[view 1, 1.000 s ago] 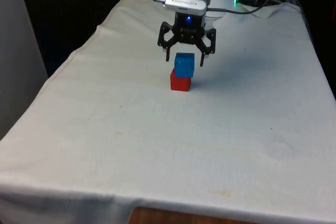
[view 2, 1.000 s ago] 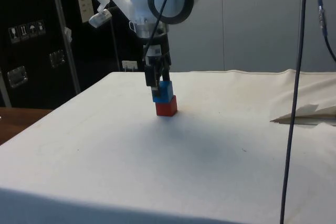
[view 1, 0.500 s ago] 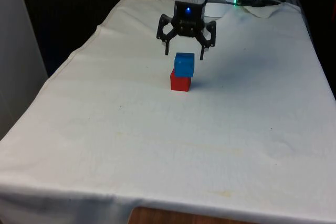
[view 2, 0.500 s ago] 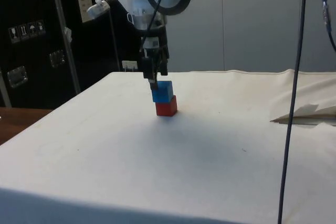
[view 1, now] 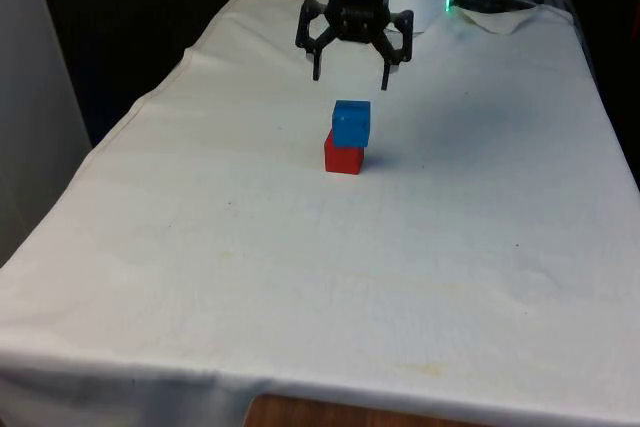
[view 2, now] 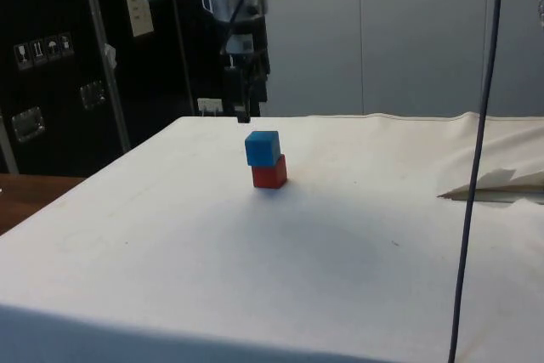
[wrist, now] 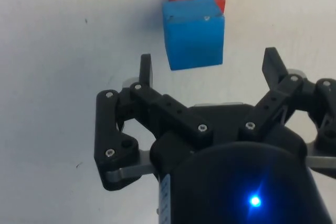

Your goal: Stack the two cubes.

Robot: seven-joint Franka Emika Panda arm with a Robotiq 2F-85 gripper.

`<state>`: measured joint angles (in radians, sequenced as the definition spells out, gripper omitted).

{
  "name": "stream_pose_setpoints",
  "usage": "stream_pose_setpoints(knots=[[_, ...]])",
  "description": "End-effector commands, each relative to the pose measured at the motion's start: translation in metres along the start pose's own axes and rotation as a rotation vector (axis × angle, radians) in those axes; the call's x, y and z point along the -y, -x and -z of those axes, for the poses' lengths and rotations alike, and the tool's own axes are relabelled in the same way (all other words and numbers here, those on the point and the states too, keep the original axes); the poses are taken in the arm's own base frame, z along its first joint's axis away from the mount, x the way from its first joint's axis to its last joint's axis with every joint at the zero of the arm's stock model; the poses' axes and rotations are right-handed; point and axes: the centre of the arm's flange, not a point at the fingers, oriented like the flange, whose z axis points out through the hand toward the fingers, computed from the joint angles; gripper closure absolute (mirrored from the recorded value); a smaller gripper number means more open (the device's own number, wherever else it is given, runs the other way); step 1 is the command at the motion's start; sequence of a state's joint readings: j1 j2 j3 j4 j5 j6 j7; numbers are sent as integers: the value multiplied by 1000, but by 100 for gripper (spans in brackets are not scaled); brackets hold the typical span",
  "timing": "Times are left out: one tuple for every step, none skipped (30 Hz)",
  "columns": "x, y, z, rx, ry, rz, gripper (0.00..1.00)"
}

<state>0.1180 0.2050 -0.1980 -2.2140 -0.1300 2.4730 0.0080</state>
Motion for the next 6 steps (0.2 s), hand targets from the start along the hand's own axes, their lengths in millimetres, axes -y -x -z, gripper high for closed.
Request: stream_pose_setpoints(knots=[[-1, 0, 5, 1, 1, 1, 0], [-1, 0, 7, 0, 1, 0, 0], [-1, 0, 9, -2, 1, 0, 0], [-2, -1, 15, -6, 0, -2, 0], [-3, -1, 17, -8, -1, -3, 0], [-2, -1, 16, -13, -3, -4, 0]])
